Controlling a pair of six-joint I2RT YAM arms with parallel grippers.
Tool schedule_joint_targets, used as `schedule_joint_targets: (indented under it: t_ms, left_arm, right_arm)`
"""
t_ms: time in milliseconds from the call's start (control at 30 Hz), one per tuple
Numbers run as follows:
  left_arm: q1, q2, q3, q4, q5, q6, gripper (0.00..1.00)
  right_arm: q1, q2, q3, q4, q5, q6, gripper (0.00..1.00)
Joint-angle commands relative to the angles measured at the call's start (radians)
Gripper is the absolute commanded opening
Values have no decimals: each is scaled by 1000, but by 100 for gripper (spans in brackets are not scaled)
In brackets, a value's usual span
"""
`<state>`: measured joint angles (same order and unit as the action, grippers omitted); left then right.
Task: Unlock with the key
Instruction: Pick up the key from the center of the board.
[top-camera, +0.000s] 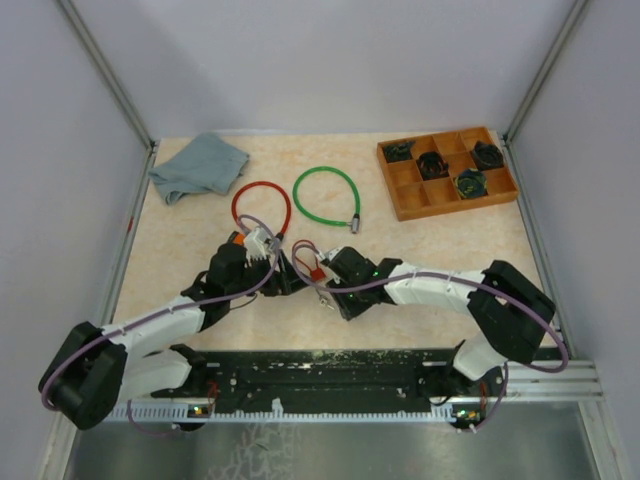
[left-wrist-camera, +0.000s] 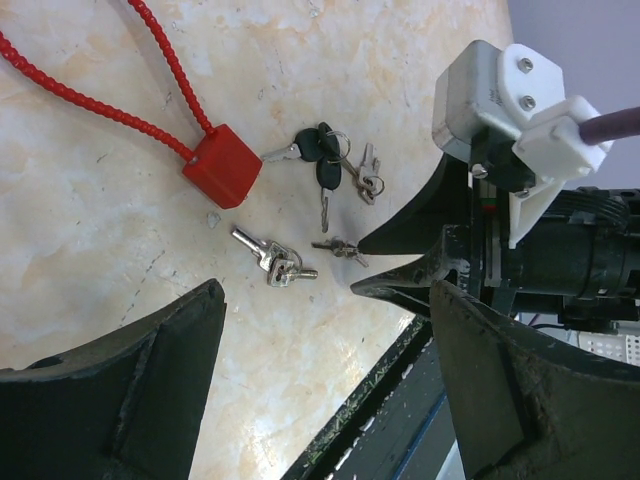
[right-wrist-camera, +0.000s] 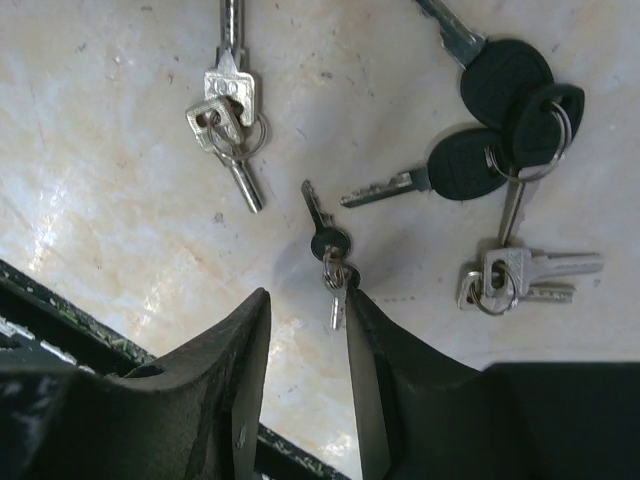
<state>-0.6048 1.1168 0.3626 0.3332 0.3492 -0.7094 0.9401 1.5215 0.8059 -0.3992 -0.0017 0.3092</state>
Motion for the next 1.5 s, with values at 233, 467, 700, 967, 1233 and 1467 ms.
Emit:
schedule_joint_targets:
  t_ms: [233, 467, 700, 967, 1233, 1467]
  left_arm:
    - [-5, -40, -21, 6, -16, 13, 88]
    - [-3, -34, -53, 40, -25, -27, 88]
    - [-1, -21, -51, 43, -20, -36, 88]
    - [5, -4, -62, 53, -13, -59, 87]
    - [11, -6, -80, 70, -8, -87, 87]
    - [13, 0, -110, 124, 22, -128, 87]
  right_arm:
    - [5, -37, 72, -58, 84, -78, 35]
    - [3, 24, 91, -20, 91, -88, 30]
    - [2, 65, 88, -4, 70, -90, 26]
    - [2, 91, 92, -16, 73, -90, 22]
    - [12, 94, 109, -67, 83, -101, 17]
    - [29, 119, 129, -99, 108, -92, 9]
